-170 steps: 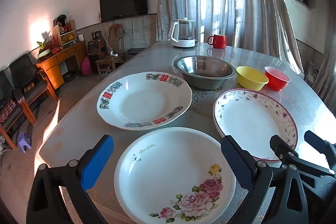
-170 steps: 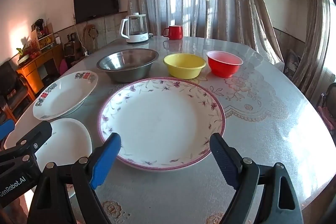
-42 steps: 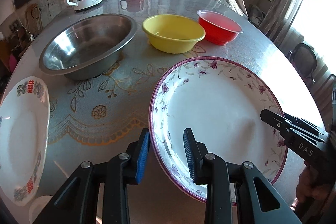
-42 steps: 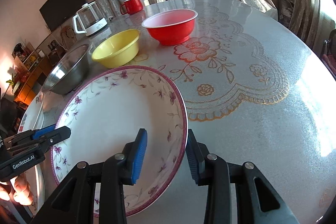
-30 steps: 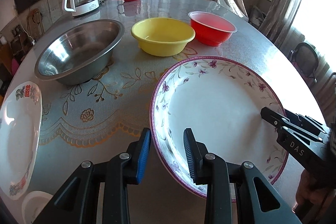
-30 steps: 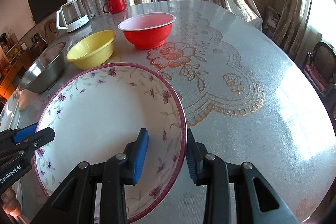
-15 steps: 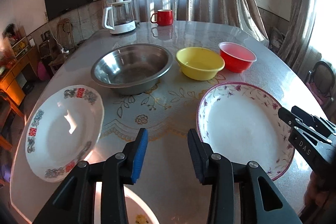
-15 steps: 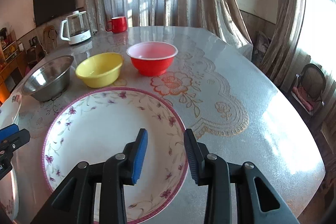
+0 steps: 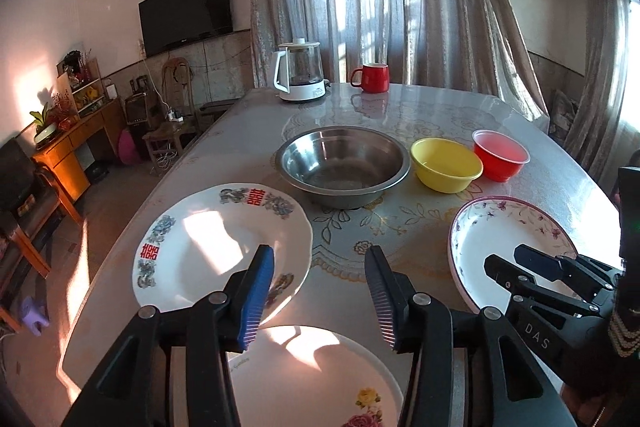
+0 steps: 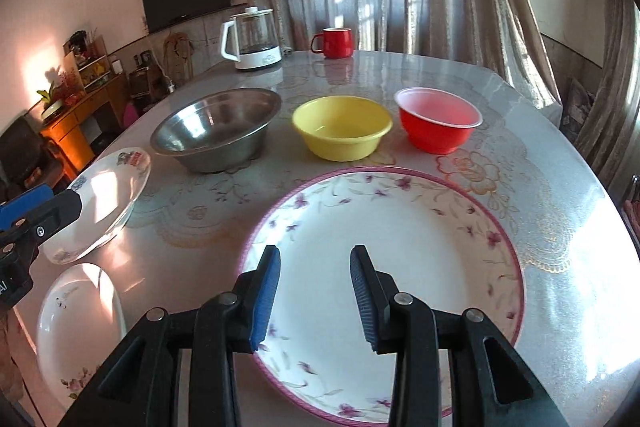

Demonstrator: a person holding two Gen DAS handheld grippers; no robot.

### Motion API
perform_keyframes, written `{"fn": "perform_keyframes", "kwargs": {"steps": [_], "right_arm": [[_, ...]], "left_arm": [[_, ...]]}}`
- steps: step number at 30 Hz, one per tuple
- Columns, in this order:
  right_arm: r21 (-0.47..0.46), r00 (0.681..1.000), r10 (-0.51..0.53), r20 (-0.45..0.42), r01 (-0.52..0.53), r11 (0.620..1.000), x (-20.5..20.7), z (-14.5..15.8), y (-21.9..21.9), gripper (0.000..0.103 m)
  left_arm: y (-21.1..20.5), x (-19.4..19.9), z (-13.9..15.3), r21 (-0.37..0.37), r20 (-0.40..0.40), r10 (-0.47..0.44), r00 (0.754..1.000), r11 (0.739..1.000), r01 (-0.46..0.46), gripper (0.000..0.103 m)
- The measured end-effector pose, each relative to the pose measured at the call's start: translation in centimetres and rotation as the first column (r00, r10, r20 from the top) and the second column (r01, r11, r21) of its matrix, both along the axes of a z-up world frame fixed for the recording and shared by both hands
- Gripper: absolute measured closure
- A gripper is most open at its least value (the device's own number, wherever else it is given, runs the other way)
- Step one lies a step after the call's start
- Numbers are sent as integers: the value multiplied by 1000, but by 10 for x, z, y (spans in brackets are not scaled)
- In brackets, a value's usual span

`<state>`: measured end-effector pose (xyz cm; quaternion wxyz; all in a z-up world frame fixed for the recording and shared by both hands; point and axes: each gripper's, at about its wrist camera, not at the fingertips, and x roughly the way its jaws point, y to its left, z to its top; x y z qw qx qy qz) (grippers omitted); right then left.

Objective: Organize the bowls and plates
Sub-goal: 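Grasp the rim of the red double-happiness plate with the right tool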

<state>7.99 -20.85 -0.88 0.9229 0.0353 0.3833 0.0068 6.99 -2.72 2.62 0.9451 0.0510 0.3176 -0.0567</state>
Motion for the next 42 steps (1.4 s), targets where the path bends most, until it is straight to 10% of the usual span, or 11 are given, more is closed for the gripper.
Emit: {"fn": "perform_keyframes", "kwargs": {"steps": [42], "right_arm": [[287,934,313,-172,-257,923,92,-27,126,67]], "left_arm": [[196,48,-52,-143,-193,307,932,931,-336,46]]}}
